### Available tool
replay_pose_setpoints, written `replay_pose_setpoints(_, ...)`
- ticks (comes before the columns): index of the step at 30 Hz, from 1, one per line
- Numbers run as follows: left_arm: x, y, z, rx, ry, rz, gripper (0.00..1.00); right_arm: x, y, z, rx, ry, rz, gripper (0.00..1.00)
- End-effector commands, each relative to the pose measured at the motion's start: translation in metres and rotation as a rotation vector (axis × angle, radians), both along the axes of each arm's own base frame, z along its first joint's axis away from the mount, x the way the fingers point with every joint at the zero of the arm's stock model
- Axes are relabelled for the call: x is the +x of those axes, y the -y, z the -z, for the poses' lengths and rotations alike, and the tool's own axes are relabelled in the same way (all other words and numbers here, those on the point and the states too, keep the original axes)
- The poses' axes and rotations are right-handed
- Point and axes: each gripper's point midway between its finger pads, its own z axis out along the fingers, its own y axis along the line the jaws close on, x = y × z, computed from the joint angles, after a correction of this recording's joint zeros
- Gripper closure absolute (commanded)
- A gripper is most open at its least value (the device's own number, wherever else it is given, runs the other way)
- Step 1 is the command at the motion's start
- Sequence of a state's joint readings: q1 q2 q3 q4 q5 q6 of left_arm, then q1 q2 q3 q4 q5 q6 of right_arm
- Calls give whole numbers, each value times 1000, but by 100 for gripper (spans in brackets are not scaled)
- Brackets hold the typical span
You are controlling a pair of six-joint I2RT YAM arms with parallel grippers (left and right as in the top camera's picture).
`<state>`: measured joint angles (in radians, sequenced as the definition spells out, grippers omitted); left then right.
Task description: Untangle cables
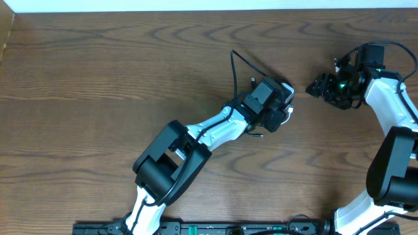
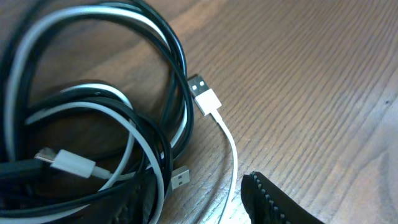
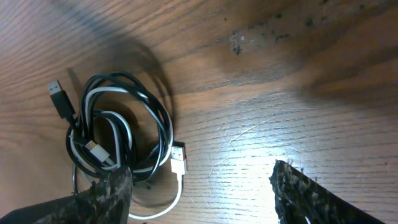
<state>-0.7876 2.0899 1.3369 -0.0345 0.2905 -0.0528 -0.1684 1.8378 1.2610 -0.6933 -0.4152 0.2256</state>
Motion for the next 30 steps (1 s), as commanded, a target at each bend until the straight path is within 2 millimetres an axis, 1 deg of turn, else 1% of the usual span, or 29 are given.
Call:
replay_pose_setpoints(1, 5, 1, 19, 35, 18, 2, 51, 4, -8, -5, 5, 19, -35, 32)
replay_pose_setpoints(3, 14, -5, 25, 67, 52, -37, 51, 3, -10, -5, 5, 19, -40, 32)
replay_pose_setpoints(6, 26, -10, 23, 91, 103, -83, 51, 3, -12, -5, -1, 25, -60, 31)
replay_pose_setpoints(8, 28, -11, 23, 96, 115, -93, 51, 3, -13, -5, -4, 28, -68, 31)
replay_pose_setpoints(10, 28, -12, 25, 101, 110, -93, 54, 3, -13, -5, -3, 28, -68, 32)
replay_pose_setpoints(12, 27, -13, 29, 108, 104, -92, 64, 3, -13, -5, -3, 28, -68, 31)
replay_pose_setpoints(13, 26, -13, 30, 111, 101, -92, 72, 3, -13, -5, -3, 28, -68, 31)
replay_pose_setpoints(15, 26, -13, 30, 112, 100, -92, 81, 3, -13, -5, -2, 28, -68, 31)
replay_pose_setpoints(16, 26, -13, 30, 113, 100, -92, 91, 3, -13, -5, -2, 27, -67, 31)
replay_pose_setpoints(20, 22, -17, 31, 117, 57, -120, 92, 2, -15, -5, 4, 21, -73, 32)
replay_pose_setpoints(21, 19, -18, 28, 119, 49, -116, 93, 1, -17, -5, 13, 20, -79, 32)
replay_pose_setpoints(22, 16, -21, 17, 121, 40, -112, 92, 0, -27, -9, 57, 34, -115, 37)
replay_pose_setpoints(24, 14, -29, -10, 113, 41, -123, 93, 0, -40, -15, 111, 71, -179, 40)
replay_pose_setpoints(25, 12, -33, -27, 95, 37, -125, 93, 2, -52, -23, 161, 115, -239, 40)
replay_pose_setpoints(26, 10, -38, -51, 57, 25, -124, 93, 2, -61, -28, 199, 142, -276, 40)
replay_pose_setpoints(27, 6, -41, -68, 23, 10, -111, 93, 3, -72, -36, 247, 174, -314, 40)
replay_pose_setpoints(28, 1, -45, -90, -32, -11, -93, 92, 3, -83, -43, 291, 200, -343, 40)
replay_pose_setpoints(30, -3, -51, -115, -105, -52, -85, 93, 5, -98, -54, 349, 242, -385, 39)
